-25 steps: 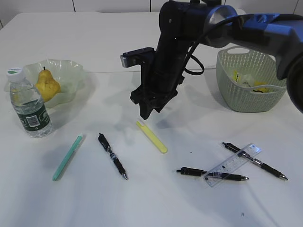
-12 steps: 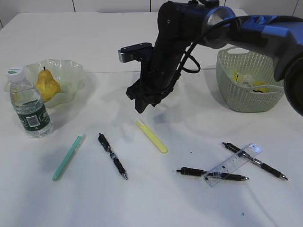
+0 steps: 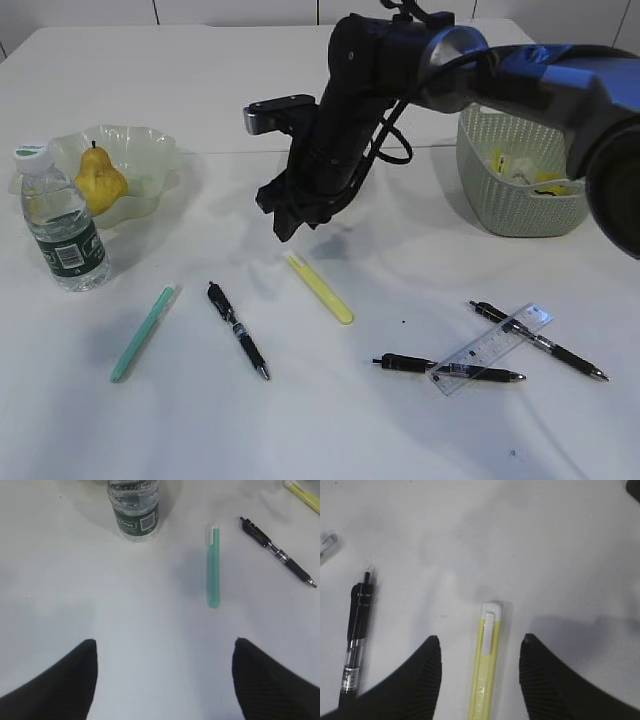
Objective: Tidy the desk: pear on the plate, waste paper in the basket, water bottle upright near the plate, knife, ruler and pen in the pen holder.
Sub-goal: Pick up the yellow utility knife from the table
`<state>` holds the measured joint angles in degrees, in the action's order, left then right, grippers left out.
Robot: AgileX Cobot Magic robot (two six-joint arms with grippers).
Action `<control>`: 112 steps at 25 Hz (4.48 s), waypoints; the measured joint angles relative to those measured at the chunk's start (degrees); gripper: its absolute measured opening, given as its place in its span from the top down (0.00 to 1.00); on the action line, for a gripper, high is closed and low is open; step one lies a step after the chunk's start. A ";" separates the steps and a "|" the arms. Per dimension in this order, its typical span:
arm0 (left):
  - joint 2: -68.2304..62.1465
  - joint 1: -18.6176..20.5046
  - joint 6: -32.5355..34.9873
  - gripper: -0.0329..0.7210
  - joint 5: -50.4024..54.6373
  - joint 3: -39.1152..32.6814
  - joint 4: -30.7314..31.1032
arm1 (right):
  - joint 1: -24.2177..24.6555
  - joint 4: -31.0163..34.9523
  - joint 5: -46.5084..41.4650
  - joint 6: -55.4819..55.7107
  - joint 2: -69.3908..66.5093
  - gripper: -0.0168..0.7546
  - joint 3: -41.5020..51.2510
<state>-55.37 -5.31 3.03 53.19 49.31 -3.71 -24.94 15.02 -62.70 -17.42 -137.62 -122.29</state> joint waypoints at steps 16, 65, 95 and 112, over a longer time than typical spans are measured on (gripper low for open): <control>0.00 0.00 0.00 0.17 0.13 0.00 0.00 | -0.76 -0.35 -1.52 0.58 -3.52 0.45 -1.94; 0.00 0.00 0.00 0.17 1.23 0.00 0.00 | -0.76 -2.50 -5.21 4.80 -5.44 0.45 -2.04; 0.00 0.00 0.00 0.27 1.69 0.00 0.00 | -0.76 -3.98 -7.03 5.27 -6.38 0.56 -2.15; 0.00 0.00 0.00 0.27 2.40 0.00 0.00 | -0.76 -6.44 -7.13 5.29 -6.38 0.77 -2.15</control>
<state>-55.37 -5.31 3.03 55.60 49.31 -3.71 -25.70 8.58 -69.83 -12.13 -144.00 -124.45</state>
